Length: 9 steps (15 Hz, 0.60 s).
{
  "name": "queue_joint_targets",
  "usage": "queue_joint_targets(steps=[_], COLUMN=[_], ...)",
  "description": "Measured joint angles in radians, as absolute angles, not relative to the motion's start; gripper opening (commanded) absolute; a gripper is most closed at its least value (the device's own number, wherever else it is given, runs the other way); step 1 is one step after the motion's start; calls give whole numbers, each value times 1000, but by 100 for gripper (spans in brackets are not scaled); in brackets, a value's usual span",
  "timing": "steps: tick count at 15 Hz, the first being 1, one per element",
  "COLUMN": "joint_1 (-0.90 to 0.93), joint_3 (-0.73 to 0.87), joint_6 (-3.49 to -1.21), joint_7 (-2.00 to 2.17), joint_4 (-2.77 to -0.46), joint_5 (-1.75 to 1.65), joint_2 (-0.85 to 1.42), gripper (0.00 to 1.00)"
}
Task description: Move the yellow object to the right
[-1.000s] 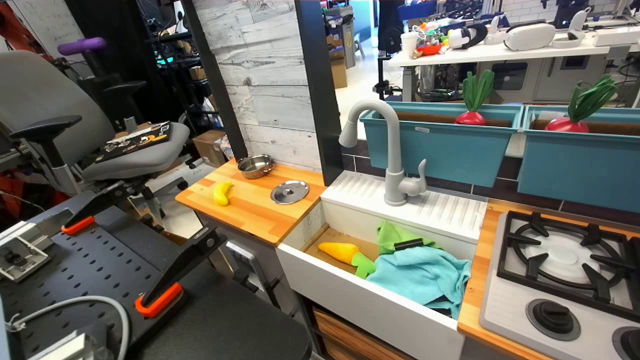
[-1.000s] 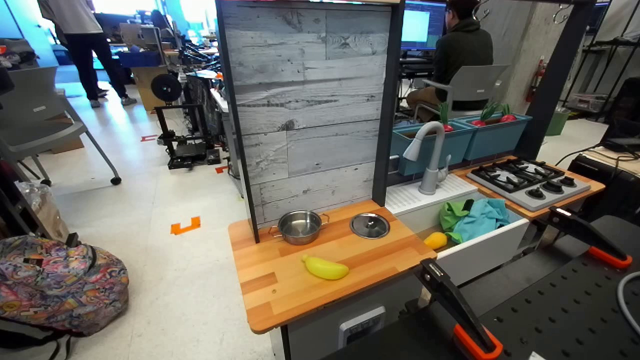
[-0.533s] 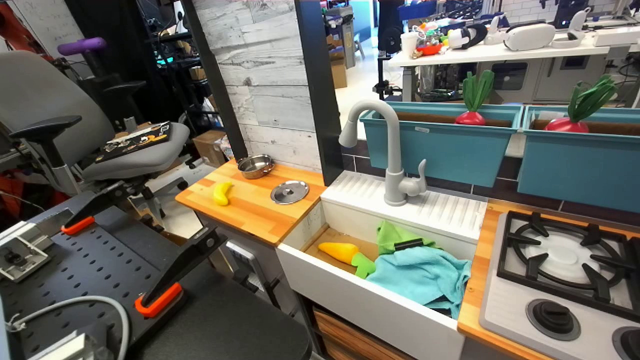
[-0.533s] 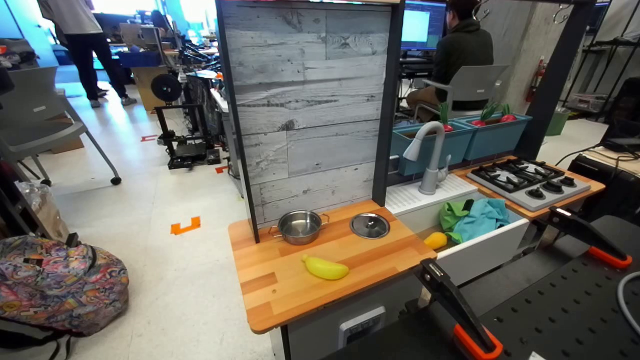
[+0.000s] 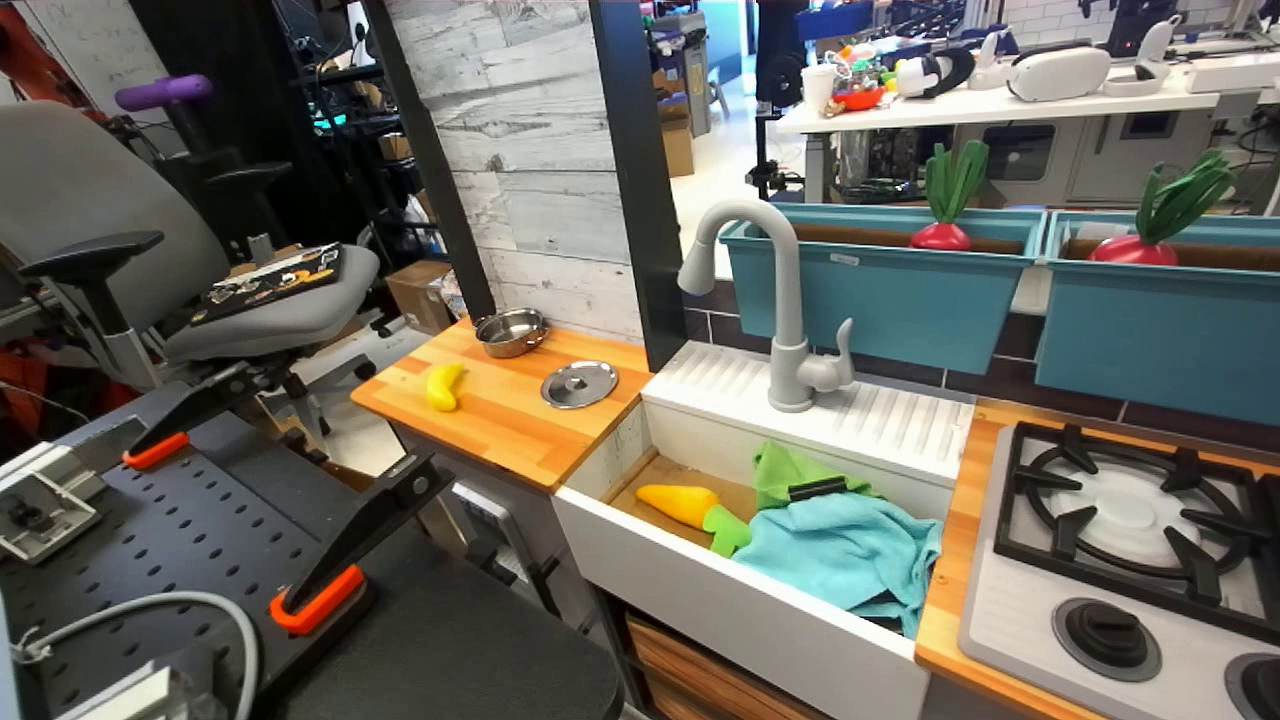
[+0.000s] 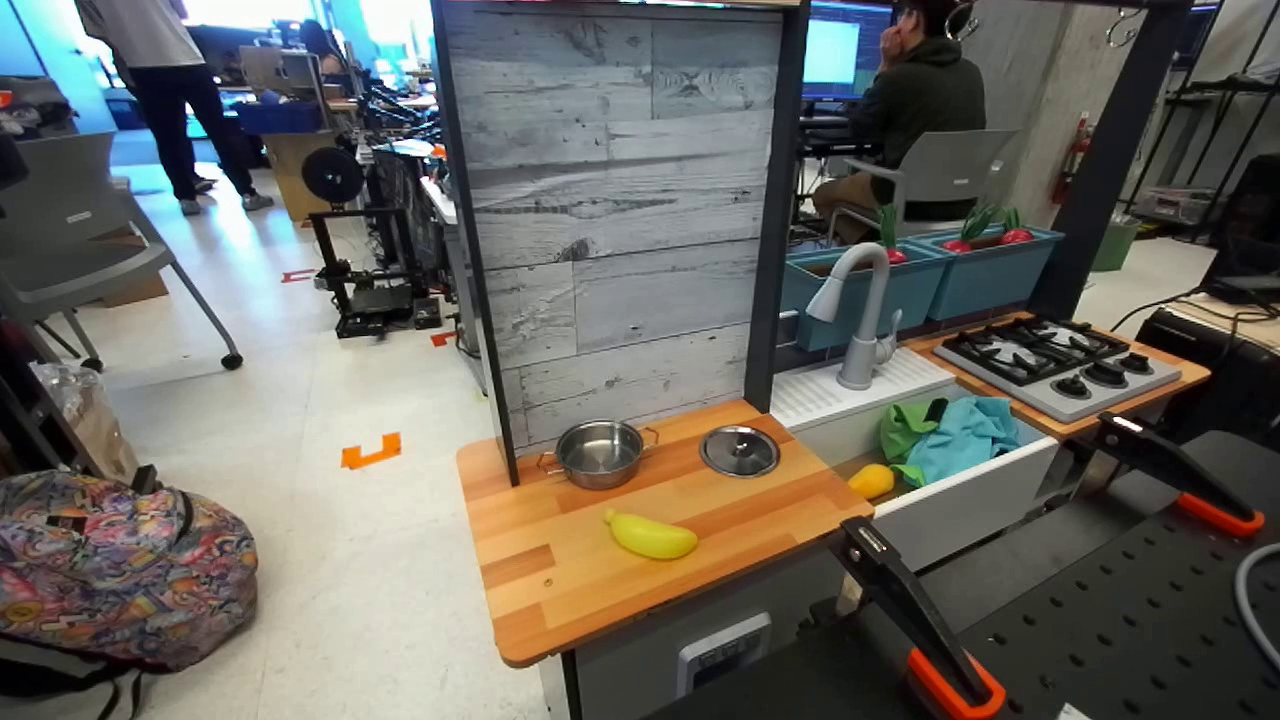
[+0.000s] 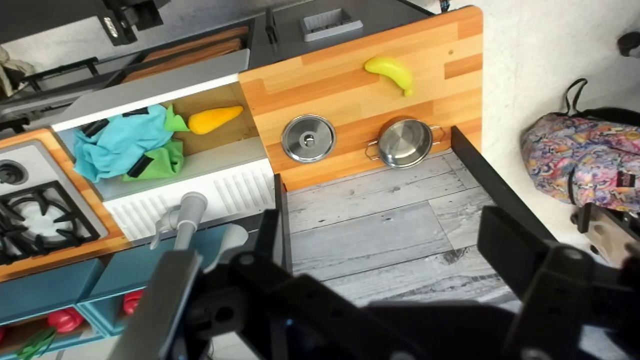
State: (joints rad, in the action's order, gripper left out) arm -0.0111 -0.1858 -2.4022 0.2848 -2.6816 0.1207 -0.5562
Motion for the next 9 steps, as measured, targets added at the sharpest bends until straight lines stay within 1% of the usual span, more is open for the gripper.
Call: queue_joint_targets(steps=[5, 9], joint_1=[14, 48], joint_3=[-236, -234], joint_6=[-2632, -2736], joint_7=[320, 320], joint_4=[-2630, -2541], joint_5=[104, 104], joint_2=[-249, -9], gripper=[100, 100])
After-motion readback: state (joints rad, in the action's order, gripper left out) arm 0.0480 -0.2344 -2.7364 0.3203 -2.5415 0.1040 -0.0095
